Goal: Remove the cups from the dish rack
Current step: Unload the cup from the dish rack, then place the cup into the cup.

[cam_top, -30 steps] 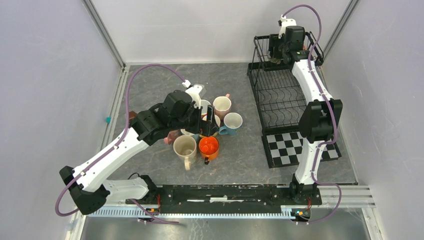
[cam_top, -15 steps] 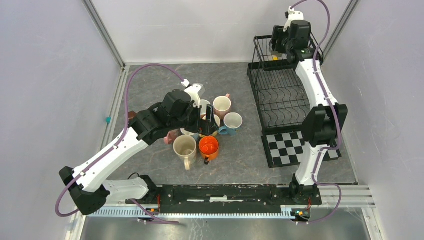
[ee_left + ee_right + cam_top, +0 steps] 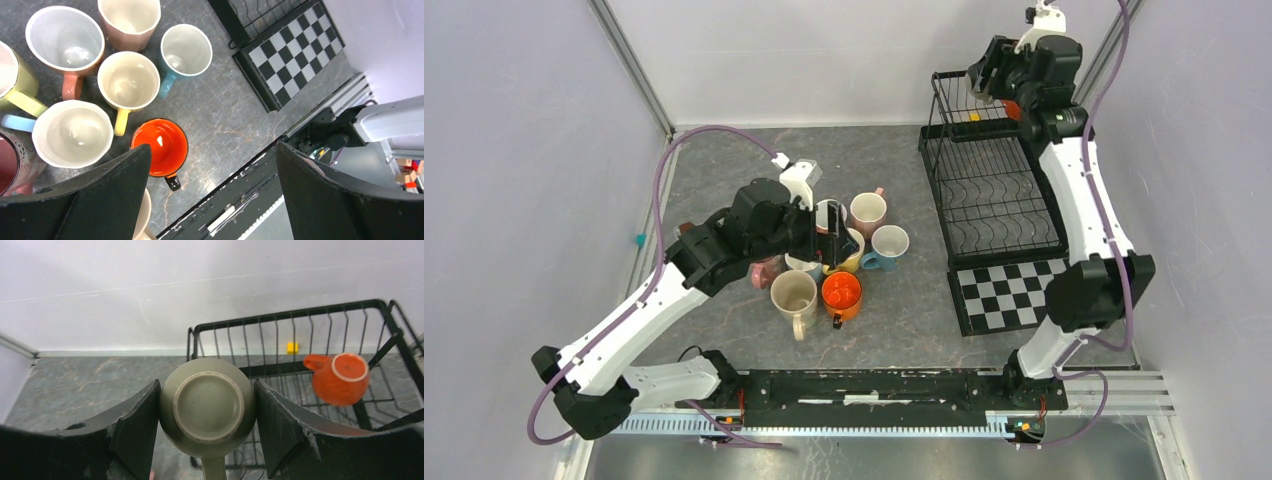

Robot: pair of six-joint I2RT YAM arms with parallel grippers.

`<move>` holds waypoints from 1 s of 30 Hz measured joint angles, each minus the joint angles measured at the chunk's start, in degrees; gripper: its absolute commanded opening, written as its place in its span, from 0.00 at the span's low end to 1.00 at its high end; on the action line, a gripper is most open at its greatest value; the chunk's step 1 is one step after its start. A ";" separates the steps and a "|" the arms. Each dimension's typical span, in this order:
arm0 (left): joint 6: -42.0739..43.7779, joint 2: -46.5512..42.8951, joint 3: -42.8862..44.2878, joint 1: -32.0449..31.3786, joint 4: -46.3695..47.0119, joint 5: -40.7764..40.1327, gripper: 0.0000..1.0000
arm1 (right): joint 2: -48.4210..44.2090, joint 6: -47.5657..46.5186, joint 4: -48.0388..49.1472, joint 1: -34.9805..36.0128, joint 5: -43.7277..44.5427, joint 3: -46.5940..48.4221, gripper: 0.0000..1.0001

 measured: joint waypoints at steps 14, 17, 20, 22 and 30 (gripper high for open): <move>-11.45 -2.10 -4.90 2.58 17.22 2.97 1.00 | -19.28 12.85 10.01 7.85 -10.03 -30.53 0.26; -15.45 -2.10 -7.69 3.48 23.19 3.50 1.00 | -22.05 16.81 14.56 11.54 -12.39 -36.00 0.25; -18.82 -2.08 -10.45 4.07 28.39 3.63 1.00 | -24.72 21.16 19.26 13.77 -14.88 -41.44 0.25; -20.68 -2.08 -11.80 4.28 31.12 3.67 1.00 | -26.03 23.85 22.05 14.29 -15.82 -44.35 0.25; -27.21 -1.11 -16.33 5.11 41.35 4.63 1.00 | -29.29 33.14 32.89 17.14 -17.73 -54.36 0.24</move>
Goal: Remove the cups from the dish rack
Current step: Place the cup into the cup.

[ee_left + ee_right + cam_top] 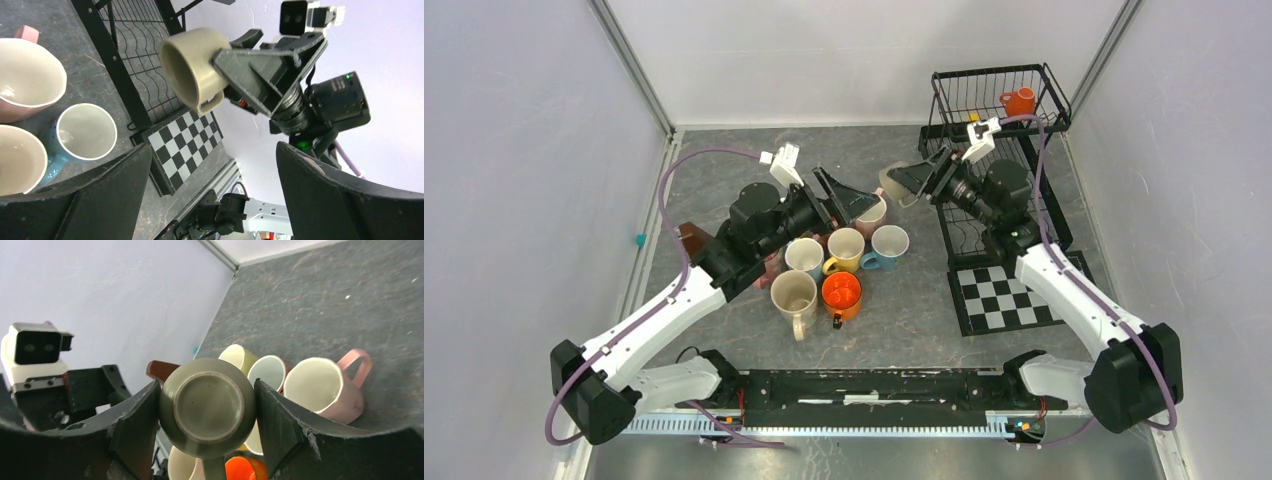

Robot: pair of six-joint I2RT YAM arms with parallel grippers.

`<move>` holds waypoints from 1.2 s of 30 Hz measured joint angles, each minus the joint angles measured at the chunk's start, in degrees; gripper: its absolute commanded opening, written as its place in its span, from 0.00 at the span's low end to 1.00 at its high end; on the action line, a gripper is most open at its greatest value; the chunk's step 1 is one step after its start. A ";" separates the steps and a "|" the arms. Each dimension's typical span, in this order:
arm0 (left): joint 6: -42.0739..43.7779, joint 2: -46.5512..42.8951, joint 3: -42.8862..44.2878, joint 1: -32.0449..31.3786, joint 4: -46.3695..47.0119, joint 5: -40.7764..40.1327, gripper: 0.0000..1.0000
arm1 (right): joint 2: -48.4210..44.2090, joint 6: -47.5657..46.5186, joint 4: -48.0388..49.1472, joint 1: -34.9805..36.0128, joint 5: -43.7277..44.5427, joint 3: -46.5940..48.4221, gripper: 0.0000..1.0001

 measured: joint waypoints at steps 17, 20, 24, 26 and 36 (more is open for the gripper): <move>-8.22 4.61 -5.01 0.22 12.52 3.19 0.73 | -1.62 16.59 17.79 3.67 -1.84 -10.01 0.24; -8.83 4.70 -5.09 0.22 14.27 3.48 0.64 | -1.62 17.55 19.06 3.98 -1.97 -10.01 0.24; -9.05 5.05 -5.09 0.22 16.20 4.28 0.53 | -1.62 18.32 19.89 4.17 -2.01 -10.38 0.24; -9.07 5.51 -5.09 0.22 17.11 4.63 0.52 | -1.62 18.58 20.20 4.26 -2.01 -10.64 0.24; -10.25 7.80 -5.09 0.22 21.57 6.51 0.38 | -1.60 19.93 21.49 5.05 -1.97 -10.88 0.24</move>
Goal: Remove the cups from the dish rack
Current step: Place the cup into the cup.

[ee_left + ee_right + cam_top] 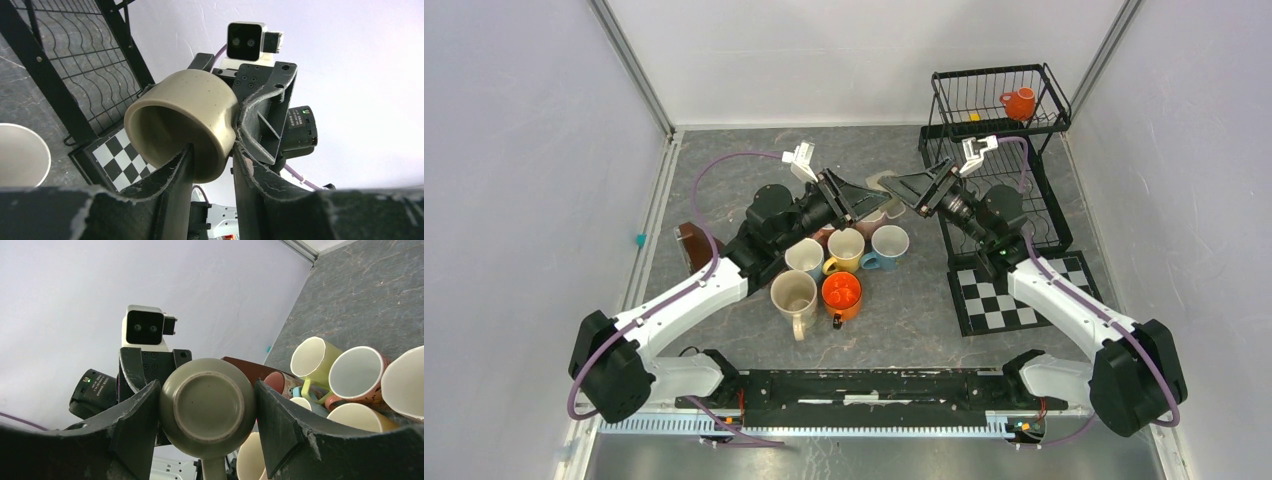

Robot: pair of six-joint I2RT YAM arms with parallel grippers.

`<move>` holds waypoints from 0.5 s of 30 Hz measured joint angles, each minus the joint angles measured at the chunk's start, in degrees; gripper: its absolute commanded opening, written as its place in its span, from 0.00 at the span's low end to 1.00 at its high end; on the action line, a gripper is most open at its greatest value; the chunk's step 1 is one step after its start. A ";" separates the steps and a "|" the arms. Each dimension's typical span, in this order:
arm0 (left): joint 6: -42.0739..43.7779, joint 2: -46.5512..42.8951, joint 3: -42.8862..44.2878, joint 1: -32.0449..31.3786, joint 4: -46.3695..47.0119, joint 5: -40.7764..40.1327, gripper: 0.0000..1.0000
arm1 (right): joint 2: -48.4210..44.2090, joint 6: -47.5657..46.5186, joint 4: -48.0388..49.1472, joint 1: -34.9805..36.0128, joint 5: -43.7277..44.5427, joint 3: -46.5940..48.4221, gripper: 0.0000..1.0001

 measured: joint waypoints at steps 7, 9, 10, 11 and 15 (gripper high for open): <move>-0.96 0.37 -0.22 0.00 2.86 1.01 0.32 | 0.02 2.19 1.86 0.39 0.17 -0.96 0.24; -1.01 0.39 -0.39 0.00 3.67 1.09 0.26 | 0.04 2.75 2.32 0.44 0.17 -0.98 0.24; -1.07 0.39 -0.39 0.00 4.17 1.20 0.23 | 0.04 3.08 2.56 0.46 0.17 -1.05 0.24; -1.16 0.39 -0.42 0.00 4.55 1.29 0.21 | 0.04 3.63 2.84 0.50 0.20 -1.16 0.24; -1.14 0.46 -0.57 0.00 5.57 1.66 0.03 | 0.04 5.64 3.43 0.74 0.61 -1.75 0.23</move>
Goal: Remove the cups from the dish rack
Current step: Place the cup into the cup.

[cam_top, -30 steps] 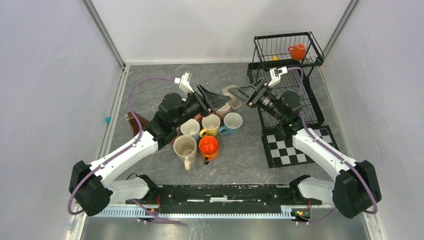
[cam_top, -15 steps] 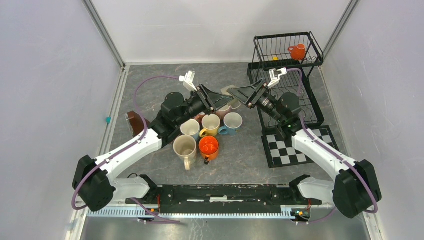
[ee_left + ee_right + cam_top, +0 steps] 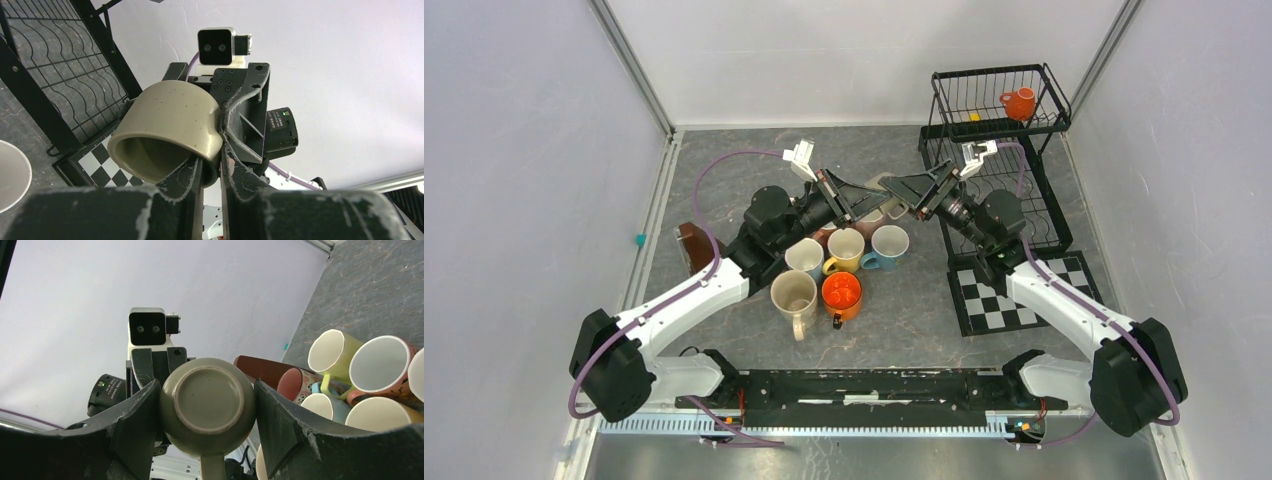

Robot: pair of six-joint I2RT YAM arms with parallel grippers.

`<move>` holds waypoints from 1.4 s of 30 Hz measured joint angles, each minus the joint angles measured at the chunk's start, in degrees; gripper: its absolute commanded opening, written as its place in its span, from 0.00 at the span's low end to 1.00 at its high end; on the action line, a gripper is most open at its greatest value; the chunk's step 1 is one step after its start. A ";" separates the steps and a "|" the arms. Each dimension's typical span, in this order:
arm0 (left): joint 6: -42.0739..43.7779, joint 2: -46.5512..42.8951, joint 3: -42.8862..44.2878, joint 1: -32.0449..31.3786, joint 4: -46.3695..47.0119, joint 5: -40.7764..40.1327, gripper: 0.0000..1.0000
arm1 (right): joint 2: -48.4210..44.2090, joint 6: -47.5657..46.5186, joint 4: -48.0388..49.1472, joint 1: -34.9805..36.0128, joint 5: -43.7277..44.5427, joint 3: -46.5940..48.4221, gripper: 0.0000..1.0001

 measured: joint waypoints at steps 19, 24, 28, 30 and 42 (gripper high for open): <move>0.11 0.09 -0.57 0.00 -0.76 -0.17 0.02 | -2.12 -6.05 -3.72 0.74 1.90 -0.04 0.97; 0.81 -0.28 -0.68 0.00 -1.03 -0.68 0.02 | -4.11 -9.33 -7.21 0.81 3.48 0.07 0.97; 1.86 -1.38 -0.85 0.00 -2.58 -0.85 0.02 | -5.92 -13.57 -12.70 0.76 5.88 0.94 0.98; 2.38 -2.45 -1.44 0.00 -3.82 -0.90 0.02 | -6.67 -16.37 -16.37 0.74 7.39 2.32 0.98; 7.87 -6.69 -2.73 -0.02 -18.25 -0.92 0.02 | -11.91 -31.52 -32.30 -0.11 16.57 10.32 0.98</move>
